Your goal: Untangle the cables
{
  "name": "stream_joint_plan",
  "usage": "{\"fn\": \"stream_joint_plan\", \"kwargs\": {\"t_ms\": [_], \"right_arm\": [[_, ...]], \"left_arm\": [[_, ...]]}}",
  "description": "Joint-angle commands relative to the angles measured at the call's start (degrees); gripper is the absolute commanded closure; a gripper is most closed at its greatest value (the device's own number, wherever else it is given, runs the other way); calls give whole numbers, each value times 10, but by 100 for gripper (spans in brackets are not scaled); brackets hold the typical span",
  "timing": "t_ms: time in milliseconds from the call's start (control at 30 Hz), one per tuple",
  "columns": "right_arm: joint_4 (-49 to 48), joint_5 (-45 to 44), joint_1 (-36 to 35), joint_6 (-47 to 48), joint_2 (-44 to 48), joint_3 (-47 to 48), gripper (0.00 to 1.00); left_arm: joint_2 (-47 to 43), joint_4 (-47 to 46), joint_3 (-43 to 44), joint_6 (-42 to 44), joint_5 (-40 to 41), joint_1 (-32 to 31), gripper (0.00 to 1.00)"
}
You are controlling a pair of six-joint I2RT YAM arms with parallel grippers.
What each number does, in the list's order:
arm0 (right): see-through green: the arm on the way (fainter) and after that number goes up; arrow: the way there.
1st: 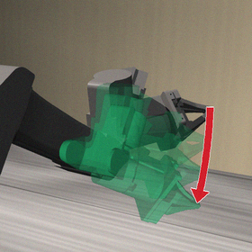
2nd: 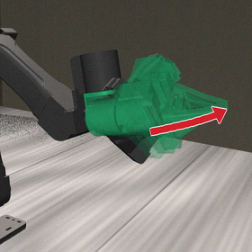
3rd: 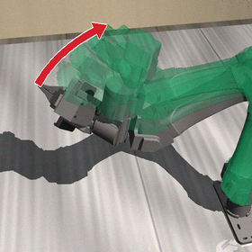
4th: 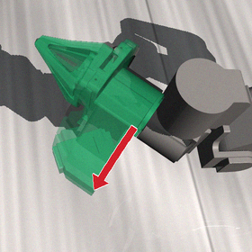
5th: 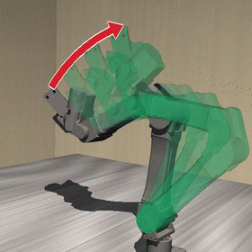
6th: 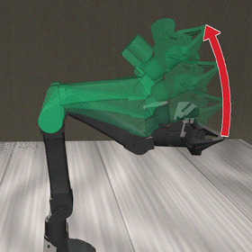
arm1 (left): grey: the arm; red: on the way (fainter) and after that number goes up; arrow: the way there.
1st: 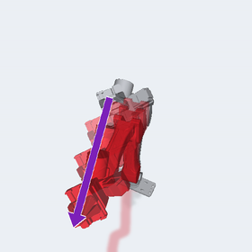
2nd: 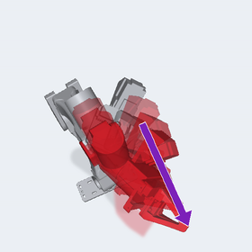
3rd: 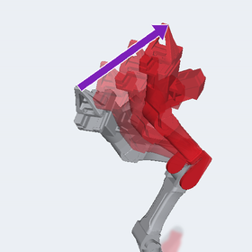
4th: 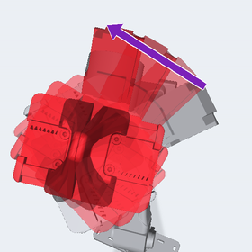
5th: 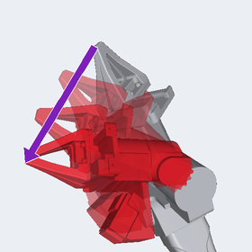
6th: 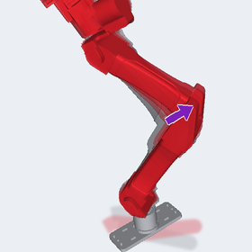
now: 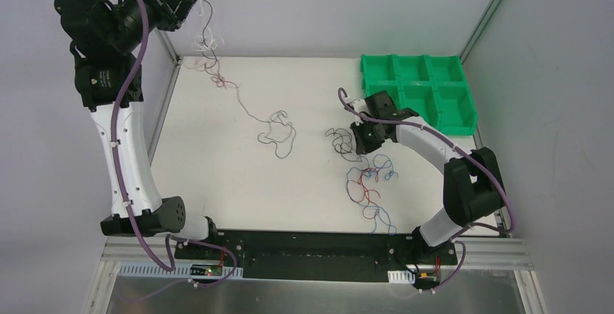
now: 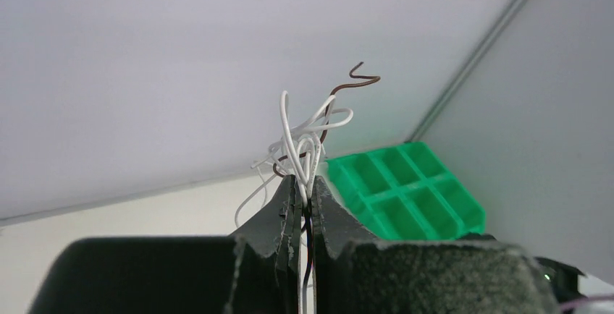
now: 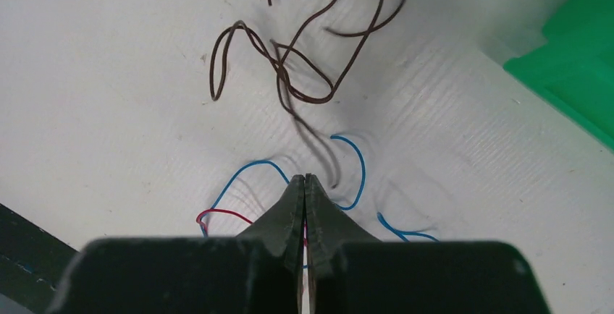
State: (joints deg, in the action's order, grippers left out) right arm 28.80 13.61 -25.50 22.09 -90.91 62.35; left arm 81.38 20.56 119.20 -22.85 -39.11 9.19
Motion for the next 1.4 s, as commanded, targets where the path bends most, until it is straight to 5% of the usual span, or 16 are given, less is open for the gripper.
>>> {"fn": "stream_joint_plan", "kwargs": {"t_ms": [0, 267, 533, 567, 633, 667, 733, 833, 1067, 1267, 1367], "right_arm": [[27, 9, -5, 20, 13, -1, 100], [63, 139, -4, -58, 75, 123, 100], [114, 165, -3, -50, 78, 276, 100], [124, 150, -3, -29, 74, 282, 96], [162, 114, -4, 12, 56, 280, 46], [178, 93, -4, 28, 45, 272, 29], [197, 65, -4, 59, 22, 245, 16], [174, 24, -4, 74, -6, 195, 10], [104, -21, -3, 84, -98, 161, 15], [99, 41, -4, 59, -182, 211, 35], [113, 61, -3, 62, -207, 226, 61]], "left_arm": [[23, 11, 15, 25, 74, 17, 100], [-52, 18, -236, 70, 35, 20, 100], [-113, 60, -428, 90, -108, 19, 100], [-116, 69, -440, 95, -123, 18, 100], [-114, 98, -439, 121, -145, 14, 100], [-110, 111, -435, 134, -153, 11, 100], [-103, 130, -428, 166, -164, -2, 100], [-89, 188, -416, 219, -158, -39, 100], [-67, 286, -442, 352, -142, -87, 100], [-72, 321, -496, 474, -112, -97, 100], [-89, 355, -527, 577, -73, -122, 100]]}}
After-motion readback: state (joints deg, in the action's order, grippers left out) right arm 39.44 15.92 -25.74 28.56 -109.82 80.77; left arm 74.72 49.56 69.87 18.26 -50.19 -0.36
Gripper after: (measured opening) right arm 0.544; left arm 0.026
